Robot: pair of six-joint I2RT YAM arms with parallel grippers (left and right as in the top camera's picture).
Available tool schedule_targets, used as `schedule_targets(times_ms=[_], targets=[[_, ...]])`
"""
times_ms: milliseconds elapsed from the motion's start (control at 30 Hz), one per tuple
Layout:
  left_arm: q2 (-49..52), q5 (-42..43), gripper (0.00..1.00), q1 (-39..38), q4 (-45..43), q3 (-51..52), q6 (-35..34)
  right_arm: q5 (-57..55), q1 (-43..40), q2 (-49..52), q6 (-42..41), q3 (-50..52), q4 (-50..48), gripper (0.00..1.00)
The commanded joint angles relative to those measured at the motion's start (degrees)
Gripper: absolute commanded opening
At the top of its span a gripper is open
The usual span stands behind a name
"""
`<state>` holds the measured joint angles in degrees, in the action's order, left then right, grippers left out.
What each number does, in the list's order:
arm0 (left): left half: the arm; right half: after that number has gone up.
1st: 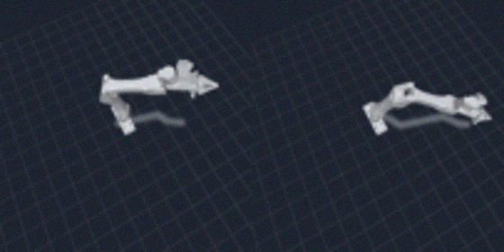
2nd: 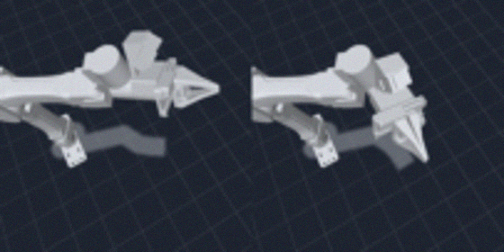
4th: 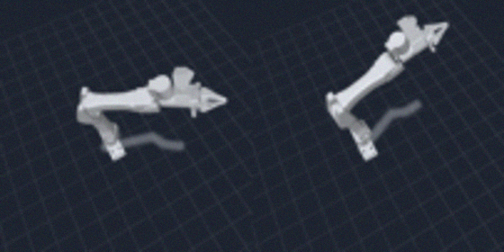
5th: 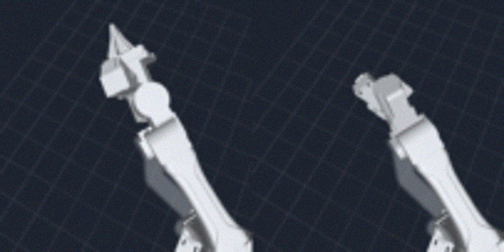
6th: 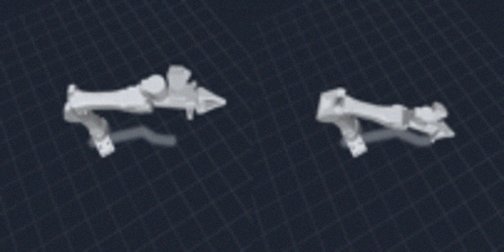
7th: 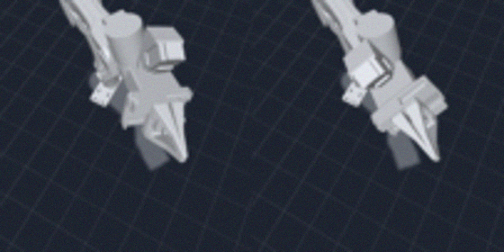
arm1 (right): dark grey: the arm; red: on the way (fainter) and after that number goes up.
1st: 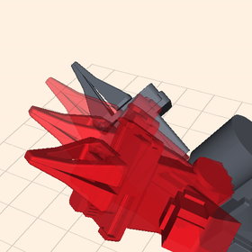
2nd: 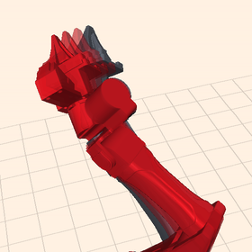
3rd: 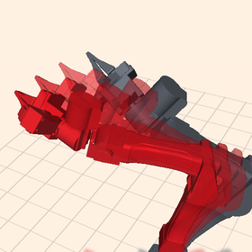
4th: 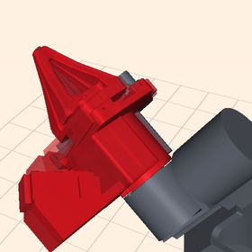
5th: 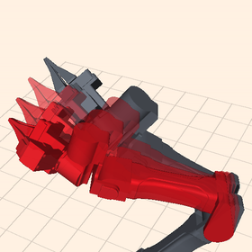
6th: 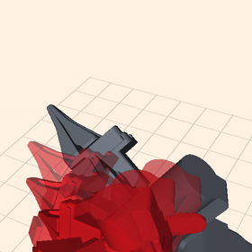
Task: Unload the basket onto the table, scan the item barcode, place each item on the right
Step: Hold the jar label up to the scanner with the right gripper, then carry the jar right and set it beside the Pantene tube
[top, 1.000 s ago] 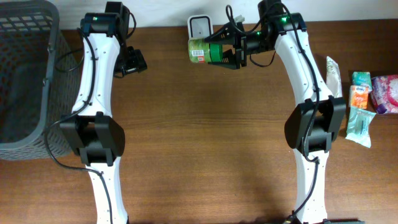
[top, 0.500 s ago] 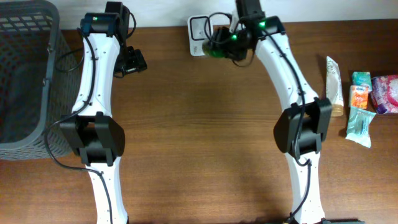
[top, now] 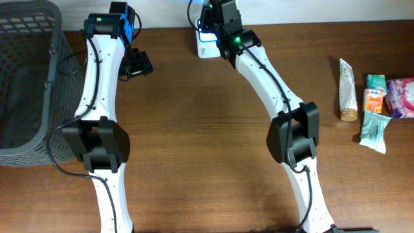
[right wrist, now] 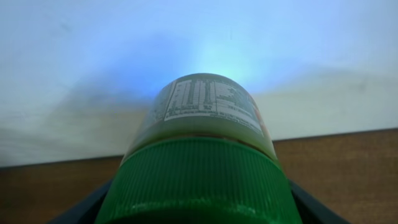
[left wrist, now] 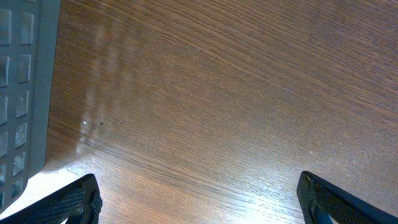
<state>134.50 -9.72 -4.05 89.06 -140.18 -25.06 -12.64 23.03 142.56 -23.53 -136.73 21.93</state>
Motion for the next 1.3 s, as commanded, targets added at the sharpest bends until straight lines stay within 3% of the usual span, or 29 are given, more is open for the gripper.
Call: schedule_targets(times_ms=[0,167,333,467,667,767,1000,1167,1200,1267], targets=[[-0.24,-0.63,0.99,0.11,-0.07,0.24,0.70,-1.79,0.55,0.85,0.79,-1.07,-1.25,0.63],[-0.24,-0.63,0.99,0.11,-0.07,0.24,0.70,-5.09,0.39,-0.57,0.83,-1.25,-0.68,0.63],[-0.24,-0.63,0.99,0.11,-0.04,0.24,0.70,-6.49,-4.33,-8.98,0.55,-1.25,9.81,0.63],[-0.24,-0.63,0.99,0.11,-0.07,0.24,0.72,-5.51,-15.74,-15.08,-3.98,-1.25,29.31,0.63],[-0.24,-0.63,0.99,0.11,-0.04,0.24,0.70,2.12,-31.21,-13.62,-3.93,1.53,51.36,0.63],[-0.24,-0.63,0.99,0.11,-0.07,0.24,0.72,4.59,-34.86,-13.53,-3.72,7.45,51.08,0.63],[-0.24,-0.63,0.99,0.11,-0.07,0.24,0.72,7.93,-35.98,-13.49,-5.49,26.53,39.87,0.63],[-0.24,-0.63,0.99,0.11,-0.07,0.24,0.72,5.95,-38.16,-13.55,-5.44,29.59,35.58,0.64],[-0.24,-0.63,0.99,0.11,-0.07,0.24,0.72,4.22,-38.73,-13.62,-5.35,29.07,35.87,0.70],[-0.24,-0.63,0.99,0.09,-0.07,0.24,0.70,0.61,-39.60,-13.62,-5.22,27.17,37.57,0.70]])
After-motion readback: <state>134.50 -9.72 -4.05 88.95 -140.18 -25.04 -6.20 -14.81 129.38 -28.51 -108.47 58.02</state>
